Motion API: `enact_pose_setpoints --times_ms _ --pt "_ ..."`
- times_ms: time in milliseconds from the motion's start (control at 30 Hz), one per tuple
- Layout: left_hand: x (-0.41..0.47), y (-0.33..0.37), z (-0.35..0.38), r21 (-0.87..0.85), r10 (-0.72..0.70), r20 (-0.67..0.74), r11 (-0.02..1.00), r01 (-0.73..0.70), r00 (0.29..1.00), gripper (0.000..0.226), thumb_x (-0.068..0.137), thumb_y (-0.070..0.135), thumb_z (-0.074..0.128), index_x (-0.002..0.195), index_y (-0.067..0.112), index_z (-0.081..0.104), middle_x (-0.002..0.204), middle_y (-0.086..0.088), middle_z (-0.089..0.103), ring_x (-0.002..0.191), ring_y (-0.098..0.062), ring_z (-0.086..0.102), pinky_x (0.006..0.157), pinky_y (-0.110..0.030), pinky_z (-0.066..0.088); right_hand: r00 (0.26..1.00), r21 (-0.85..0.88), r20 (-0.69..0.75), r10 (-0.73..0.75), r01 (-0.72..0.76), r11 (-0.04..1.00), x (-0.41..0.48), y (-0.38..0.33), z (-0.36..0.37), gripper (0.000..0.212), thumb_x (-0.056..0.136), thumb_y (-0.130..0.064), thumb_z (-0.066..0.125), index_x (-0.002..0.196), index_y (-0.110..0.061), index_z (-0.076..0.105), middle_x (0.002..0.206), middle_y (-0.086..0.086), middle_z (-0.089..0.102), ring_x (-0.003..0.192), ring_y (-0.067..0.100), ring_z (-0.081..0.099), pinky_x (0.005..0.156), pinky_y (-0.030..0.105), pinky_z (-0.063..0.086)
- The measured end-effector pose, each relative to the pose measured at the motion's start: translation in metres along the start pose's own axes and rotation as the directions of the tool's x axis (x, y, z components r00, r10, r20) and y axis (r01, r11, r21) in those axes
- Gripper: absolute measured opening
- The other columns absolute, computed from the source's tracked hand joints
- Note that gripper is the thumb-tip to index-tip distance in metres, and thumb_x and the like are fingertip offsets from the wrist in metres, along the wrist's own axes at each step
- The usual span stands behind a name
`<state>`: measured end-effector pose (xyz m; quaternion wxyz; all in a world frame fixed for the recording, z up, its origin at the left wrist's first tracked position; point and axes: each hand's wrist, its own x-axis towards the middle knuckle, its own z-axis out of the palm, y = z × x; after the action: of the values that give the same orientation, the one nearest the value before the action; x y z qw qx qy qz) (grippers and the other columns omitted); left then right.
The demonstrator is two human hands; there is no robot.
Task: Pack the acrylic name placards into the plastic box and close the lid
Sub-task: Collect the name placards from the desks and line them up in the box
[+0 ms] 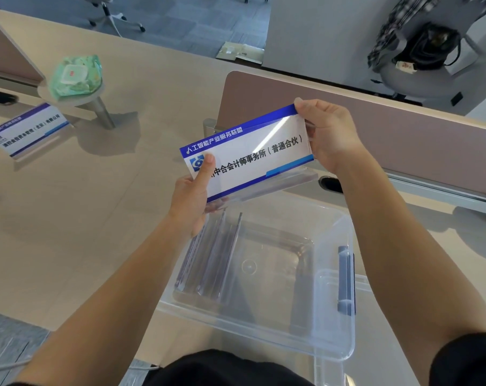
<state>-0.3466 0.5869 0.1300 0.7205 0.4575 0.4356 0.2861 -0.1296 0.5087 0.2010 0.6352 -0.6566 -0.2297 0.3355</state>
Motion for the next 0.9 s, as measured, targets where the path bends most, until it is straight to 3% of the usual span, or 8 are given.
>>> enact_pose_setpoints --times_ms 167,300,400,500,600,667,800,900 --pt "-0.007 -0.001 0.0 0.175 0.171 0.022 0.969 -0.172 0.985 0.046 0.078 0.066 0.06 0.086 0.022 0.068 0.082 0.002 0.076 0.075 -0.016 0.073 0.075 -0.044 0.058 0.95 -0.275 0.042 0.308 -0.286 0.918 -0.014 0.019 -0.008 0.066 0.08 -0.081 0.046 0.118 -0.031 0.067 0.116 -0.004 0.072 0.109 0.024 0.064 0.101 0.054 0.045" --pt "-0.017 -0.023 0.008 0.528 0.352 0.072 0.78 -0.335 0.933 0.04 0.092 0.055 0.051 0.078 0.023 0.069 0.068 0.003 0.068 0.063 -0.015 0.064 0.06 -0.033 0.052 0.861 -0.026 0.085 0.501 -0.501 0.865 -0.033 0.046 -0.009 0.105 0.06 -0.09 0.056 0.148 -0.034 0.039 0.155 0.013 0.034 0.133 0.045 0.04 0.096 0.065 0.043" --pt "-0.029 -0.057 0.011 0.663 0.496 0.265 0.529 -0.53 0.827 0.034 0.099 0.04 0.047 0.109 0.016 0.069 0.082 0.0 0.067 0.074 -0.021 0.062 0.064 -0.028 0.049 0.807 0.178 0.113 0.58 -0.591 0.787 -0.051 0.064 -0.009 0.118 0.059 -0.082 0.068 0.156 -0.036 0.019 0.163 0.018 0.009 0.137 0.057 0.029 0.088 0.067 0.049" --pt "-0.041 -0.091 0.011 0.639 0.51 0.503 0.324 -0.698 0.698 0.044 0.095 0.019 0.054 0.139 0.017 0.051 0.114 -0.003 0.064 0.102 -0.02 0.054 0.094 -0.023 0.034 0.781 0.123 0.118 0.614 -0.625 0.771 -0.069 0.082 -0.004 0.084 0.084 -0.058 0.065 0.152 -0.025 0.029 0.155 0.023 0.025 0.119 0.058 0.051 0.084 0.065 0.053" --pt "-0.052 -0.108 0.013 0.59 0.493 0.61 0.239 -0.771 0.62 0.051 0.093 0.015 0.056 0.143 0.018 0.045 0.129 -0.005 0.057 0.117 -0.019 0.046 0.107 -0.016 0.018 0.825 0.144 0.045 0.563 -0.563 0.814 -0.083 0.087 0.001 0.044 0.097 -0.017 0.051 0.137 -0.004 0.041 0.137 0.027 0.046 0.084 0.044 0.067 0.062 0.051 0.06" --pt "-0.06 -0.108 0.012 0.577 0.399 0.643 0.309 -0.756 0.654 0.054 0.094 0.032 0.054 0.146 0.024 0.04 0.139 -0.002 0.049 0.126 -0.016 0.037 0.109 -0.022 0.021 0.848 0.158 -0.007 0.53 -0.523 0.838 -0.093 0.087 0.001 0.039 0.094 -0.004 0.043 0.133 -0.001 0.043 0.121 0.027 0.053 0.079 0.039 0.065 0.058 0.045 0.058" --pt "-0.059 -0.092 -0.003 0.622 -0.092 0.731 0.499 -0.604 0.677 0.07 0.086 0.052 0.063 0.148 0.039 0.031 0.148 0.017 0.032 0.137 -0.001 0.028 0.11 -0.022 0.021 0.861 -0.009 -0.082 0.502 -0.504 0.863 -0.115 0.094 -0.007 0.027 0.092 0.001 0.04 0.11 -0.01 0.056 0.103 0.021 0.059 0.086 0.036 0.063 0.07 0.044 0.057" --pt "-0.046 -0.079 -0.018 0.618 -0.03 0.707 0.513 -0.596 0.706 0.054 0.09 0.045 0.061 0.139 0.029 0.049 0.14 0.015 0.045 0.129 0.003 0.037 0.108 -0.017 0.025 0.83 -0.126 -0.101 0.548 -0.558 0.821 -0.134 0.109 -0.013 0.023 0.094 0.0 0.042 0.096 -0.015 0.059 0.111 0.032 0.061 0.101 0.045 0.064 0.082 0.048 0.057"
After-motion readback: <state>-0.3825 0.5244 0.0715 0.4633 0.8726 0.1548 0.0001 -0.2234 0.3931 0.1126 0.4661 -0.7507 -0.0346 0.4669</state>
